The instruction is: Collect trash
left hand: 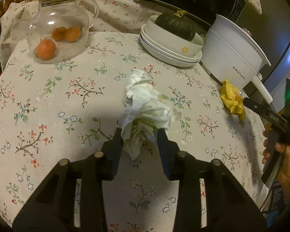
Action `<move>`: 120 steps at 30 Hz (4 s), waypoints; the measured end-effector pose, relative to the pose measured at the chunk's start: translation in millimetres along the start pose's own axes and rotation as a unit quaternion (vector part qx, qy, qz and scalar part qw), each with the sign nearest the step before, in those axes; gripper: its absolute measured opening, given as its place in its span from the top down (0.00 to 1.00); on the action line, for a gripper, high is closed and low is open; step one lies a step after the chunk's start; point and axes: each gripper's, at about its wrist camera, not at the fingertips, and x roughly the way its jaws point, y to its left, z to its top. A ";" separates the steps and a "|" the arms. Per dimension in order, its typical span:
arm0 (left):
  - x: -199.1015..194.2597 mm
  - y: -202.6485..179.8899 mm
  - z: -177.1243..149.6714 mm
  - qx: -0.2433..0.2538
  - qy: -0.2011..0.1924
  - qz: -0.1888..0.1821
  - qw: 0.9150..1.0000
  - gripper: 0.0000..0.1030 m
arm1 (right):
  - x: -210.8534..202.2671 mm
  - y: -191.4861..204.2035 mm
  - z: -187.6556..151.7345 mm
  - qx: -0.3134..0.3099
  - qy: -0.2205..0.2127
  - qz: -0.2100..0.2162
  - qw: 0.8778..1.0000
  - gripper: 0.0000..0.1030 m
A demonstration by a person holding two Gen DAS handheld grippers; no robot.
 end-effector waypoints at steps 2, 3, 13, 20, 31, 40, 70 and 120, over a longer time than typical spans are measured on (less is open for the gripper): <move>-0.6 1.3 0.3 -0.003 -0.002 -0.001 1.000 0.68 | 9.0 1.8 3.6 0.001 0.008 -0.007 1.000 0.06; -1.2 2.5 0.1 -0.004 -0.002 -0.001 1.000 0.71 | 13.5 2.5 4.9 -0.001 0.015 -0.011 1.000 0.13; -4.6 1.1 1.3 -0.003 0.009 -0.012 1.000 0.92 | 17.2 7.1 -2.0 0.010 0.050 0.017 0.999 0.82; -24.1 -6.7 -3.4 0.002 0.010 -0.023 1.000 0.93 | -19.8 3.7 -16.7 -0.001 0.045 0.020 0.999 0.89; -70.3 -51.5 -20.8 0.058 -0.003 -0.043 0.997 0.93 | -98.4 -9.5 -50.8 -0.039 0.045 0.009 0.998 0.89; -86.9 -92.1 -41.5 0.084 0.003 -0.063 0.994 0.93 | -167.3 -20.1 -76.3 -0.082 0.035 -0.011 0.996 0.89; -78.8 -276.4 -143.8 0.220 0.094 -0.219 0.946 0.93 | -255.9 -172.0 -175.5 0.016 0.101 -0.081 0.991 0.89; -167.3 -269.7 -164.1 0.186 -0.051 -0.022 0.981 0.00 | -345.2 -132.1 -180.2 0.054 -0.049 -0.064 0.995 0.13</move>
